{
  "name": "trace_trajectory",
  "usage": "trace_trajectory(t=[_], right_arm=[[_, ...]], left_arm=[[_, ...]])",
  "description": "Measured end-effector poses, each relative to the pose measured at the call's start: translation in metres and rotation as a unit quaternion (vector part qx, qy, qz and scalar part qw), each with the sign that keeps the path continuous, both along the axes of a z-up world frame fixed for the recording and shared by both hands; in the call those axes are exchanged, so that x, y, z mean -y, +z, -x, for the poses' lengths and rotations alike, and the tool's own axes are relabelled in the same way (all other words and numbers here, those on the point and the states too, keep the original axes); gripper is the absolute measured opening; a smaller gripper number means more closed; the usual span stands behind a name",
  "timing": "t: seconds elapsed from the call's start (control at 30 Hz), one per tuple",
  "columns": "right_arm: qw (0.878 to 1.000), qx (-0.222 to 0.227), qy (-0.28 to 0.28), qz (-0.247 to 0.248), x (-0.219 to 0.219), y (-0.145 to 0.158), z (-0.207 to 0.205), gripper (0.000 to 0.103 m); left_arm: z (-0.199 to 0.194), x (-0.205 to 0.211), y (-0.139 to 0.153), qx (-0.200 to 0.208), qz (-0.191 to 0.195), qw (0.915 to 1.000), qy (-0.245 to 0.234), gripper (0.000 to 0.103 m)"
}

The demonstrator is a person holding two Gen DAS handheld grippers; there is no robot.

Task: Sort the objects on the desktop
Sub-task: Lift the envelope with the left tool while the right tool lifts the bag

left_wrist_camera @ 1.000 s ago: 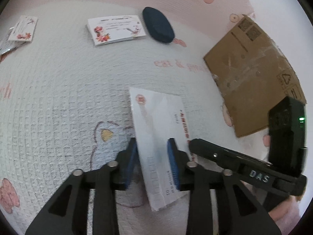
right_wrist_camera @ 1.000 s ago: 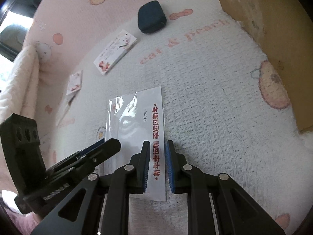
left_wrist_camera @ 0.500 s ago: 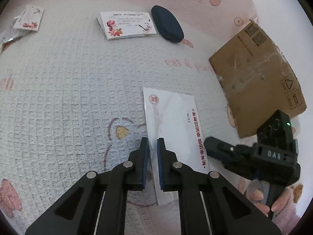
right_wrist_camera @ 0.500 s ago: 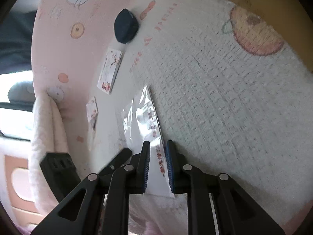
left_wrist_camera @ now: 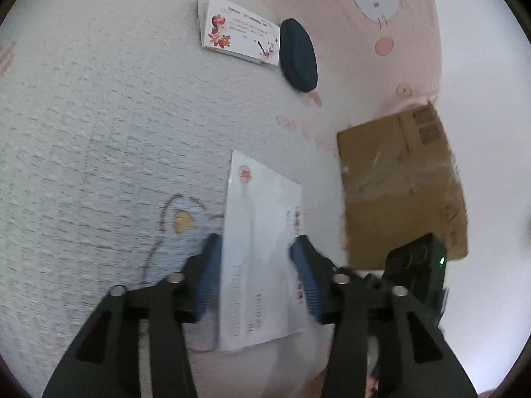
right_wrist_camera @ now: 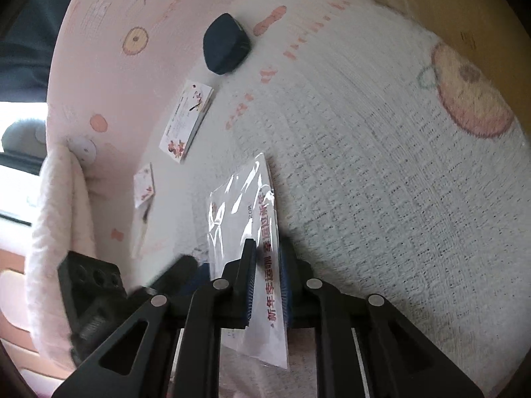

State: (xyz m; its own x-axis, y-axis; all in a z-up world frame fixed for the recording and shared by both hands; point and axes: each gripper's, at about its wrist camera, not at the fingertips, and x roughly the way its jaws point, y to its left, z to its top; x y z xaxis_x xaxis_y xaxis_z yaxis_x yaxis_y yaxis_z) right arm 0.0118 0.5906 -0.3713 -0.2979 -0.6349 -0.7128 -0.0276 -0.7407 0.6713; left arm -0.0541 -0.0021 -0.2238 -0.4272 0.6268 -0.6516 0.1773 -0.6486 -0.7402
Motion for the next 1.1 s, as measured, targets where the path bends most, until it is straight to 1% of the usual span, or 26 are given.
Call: trace_trajectory(t=[0.2,0.23,0.33,0.37,0.4,0.43,0.47,0.5,0.6,0.63,0.73,0.77,0.8,0.9,0.97,1.1], right_arm=[[1.000,-0.014,0.004,-0.019,0.002,0.001,-0.002,0.009],[1.000,-0.016,0.006,-0.024,0.003,0.002,-0.003,0.010],[0.999,-0.027,0.010,-0.039,0.006,0.004,-0.006,0.010],[0.999,-0.030,0.012,-0.043,0.007,0.005,-0.006,0.010],[0.998,-0.032,0.013,-0.046,0.009,0.006,-0.006,0.010],[0.998,-0.033,0.001,-0.049,0.000,0.018,-0.006,0.011],[0.998,-0.035,-0.020,-0.053,-0.017,0.038,-0.005,0.011],[0.997,-0.035,-0.031,-0.056,-0.021,0.047,-0.004,0.011],[0.996,-0.040,-0.040,-0.069,-0.005,0.053,-0.005,0.011],[0.996,-0.040,-0.043,-0.072,0.001,0.055,-0.005,0.011],[0.996,-0.036,-0.053,-0.068,0.013,0.060,-0.004,0.011],[0.995,-0.036,-0.053,-0.072,0.019,0.064,-0.003,0.011],[0.995,-0.039,-0.050,-0.080,0.026,0.068,-0.001,0.011],[0.993,-0.050,-0.040,-0.103,0.048,0.082,0.003,0.011],[0.991,-0.063,-0.033,-0.109,0.063,0.098,0.007,0.011],[0.987,-0.095,-0.017,-0.126,0.095,0.132,0.016,0.011]], left_arm=[[0.002,-0.007,0.005,0.004,0.021,0.9998,0.001,0.053],[0.002,-0.006,0.004,0.007,0.018,0.9998,0.003,0.053],[-0.002,0.001,-0.002,0.028,-0.017,0.9988,0.037,0.052],[-0.004,0.003,-0.004,0.034,-0.020,0.9982,0.045,0.046],[-0.006,0.005,-0.005,0.041,-0.022,0.9976,0.052,0.038],[-0.009,0.006,-0.006,0.046,-0.021,0.9970,0.060,0.034],[-0.011,0.007,-0.007,0.051,-0.020,0.9963,0.067,0.030],[-0.014,0.008,-0.008,0.055,-0.024,0.9950,0.080,0.028],[-0.012,0.010,-0.009,0.067,-0.026,0.9924,0.100,0.028],[-0.009,0.009,-0.007,0.068,-0.022,0.9924,0.100,0.028],[-0.007,0.010,-0.005,0.066,-0.022,0.9923,0.102,0.028],[-0.007,0.011,-0.003,0.063,-0.021,0.9926,0.101,0.025],[-0.007,0.012,-0.001,0.059,-0.017,0.9933,0.098,0.018],[-0.005,0.012,0.009,0.042,-0.005,0.9955,0.085,0.010],[-0.004,0.013,0.017,0.029,-0.004,0.9963,0.080,0.008],[-0.001,0.015,0.033,0.009,-0.018,0.9963,0.083,0.007]])
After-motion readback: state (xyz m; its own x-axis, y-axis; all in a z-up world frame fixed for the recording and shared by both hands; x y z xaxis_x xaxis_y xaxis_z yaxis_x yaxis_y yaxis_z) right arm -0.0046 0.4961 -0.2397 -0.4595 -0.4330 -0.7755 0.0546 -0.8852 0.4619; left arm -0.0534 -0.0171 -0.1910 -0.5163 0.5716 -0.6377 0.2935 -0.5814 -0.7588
